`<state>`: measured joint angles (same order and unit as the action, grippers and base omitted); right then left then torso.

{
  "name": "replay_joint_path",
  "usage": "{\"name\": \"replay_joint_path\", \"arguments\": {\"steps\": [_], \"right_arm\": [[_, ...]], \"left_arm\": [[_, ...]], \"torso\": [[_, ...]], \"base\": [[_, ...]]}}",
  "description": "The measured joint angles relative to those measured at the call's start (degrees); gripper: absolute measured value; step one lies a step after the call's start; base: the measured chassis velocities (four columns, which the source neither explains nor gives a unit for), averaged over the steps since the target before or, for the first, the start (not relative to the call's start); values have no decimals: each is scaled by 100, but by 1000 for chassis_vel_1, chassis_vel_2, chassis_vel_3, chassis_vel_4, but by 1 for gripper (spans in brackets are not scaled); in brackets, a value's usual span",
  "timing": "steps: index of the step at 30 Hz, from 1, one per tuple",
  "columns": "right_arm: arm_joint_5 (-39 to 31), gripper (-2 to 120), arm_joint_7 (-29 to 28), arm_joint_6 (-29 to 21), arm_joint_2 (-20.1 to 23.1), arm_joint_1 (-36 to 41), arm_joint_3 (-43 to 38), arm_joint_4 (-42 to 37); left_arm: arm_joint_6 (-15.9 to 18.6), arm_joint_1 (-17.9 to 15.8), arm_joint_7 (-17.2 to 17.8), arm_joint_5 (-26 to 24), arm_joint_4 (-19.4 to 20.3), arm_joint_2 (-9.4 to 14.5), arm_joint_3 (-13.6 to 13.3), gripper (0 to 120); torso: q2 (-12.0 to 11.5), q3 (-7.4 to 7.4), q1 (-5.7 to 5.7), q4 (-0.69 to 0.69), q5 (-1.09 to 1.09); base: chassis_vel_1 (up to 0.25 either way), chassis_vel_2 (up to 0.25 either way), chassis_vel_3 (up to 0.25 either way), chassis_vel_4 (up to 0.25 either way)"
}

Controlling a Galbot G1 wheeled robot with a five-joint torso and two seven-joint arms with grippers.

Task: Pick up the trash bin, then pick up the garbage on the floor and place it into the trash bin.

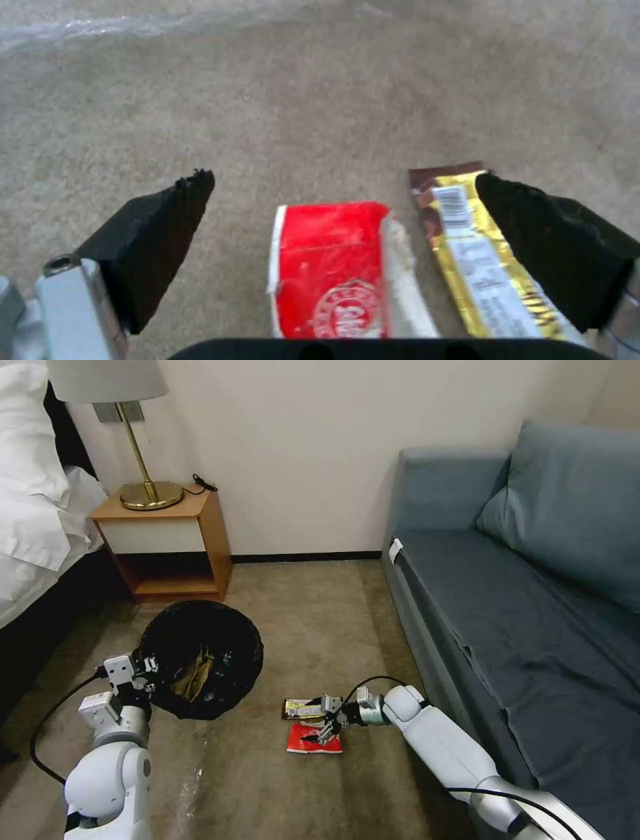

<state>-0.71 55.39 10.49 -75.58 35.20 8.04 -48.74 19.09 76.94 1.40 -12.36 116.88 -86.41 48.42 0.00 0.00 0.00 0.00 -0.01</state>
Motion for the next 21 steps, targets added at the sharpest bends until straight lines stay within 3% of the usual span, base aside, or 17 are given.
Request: {"name": "replay_joint_path", "arguments": {"steps": [12, 16, 21], "right_arm": [[410, 96, -101, 316, -301, 219, -364, 667], [479, 77, -278, 424, -351, 284, -523, 816], [450, 62, -288, 464, -350, 259, -608, 864]], "left_arm": [[-60, 58, 20, -13, -58, -34, 8, 4], [-113, 92, 12, -6, -107, -44, 22, 4], [-112, 71, 8, -18, -61, -25, 36, 4]], "torso": [[0, 0, 0, 0, 2], [0, 0, 0, 0, 1], [0, 0, 0, 0, 1]], "base": [[0, 0, 0, 0], [0, 0, 0, 0], [0, 0, 0, 0]]}}
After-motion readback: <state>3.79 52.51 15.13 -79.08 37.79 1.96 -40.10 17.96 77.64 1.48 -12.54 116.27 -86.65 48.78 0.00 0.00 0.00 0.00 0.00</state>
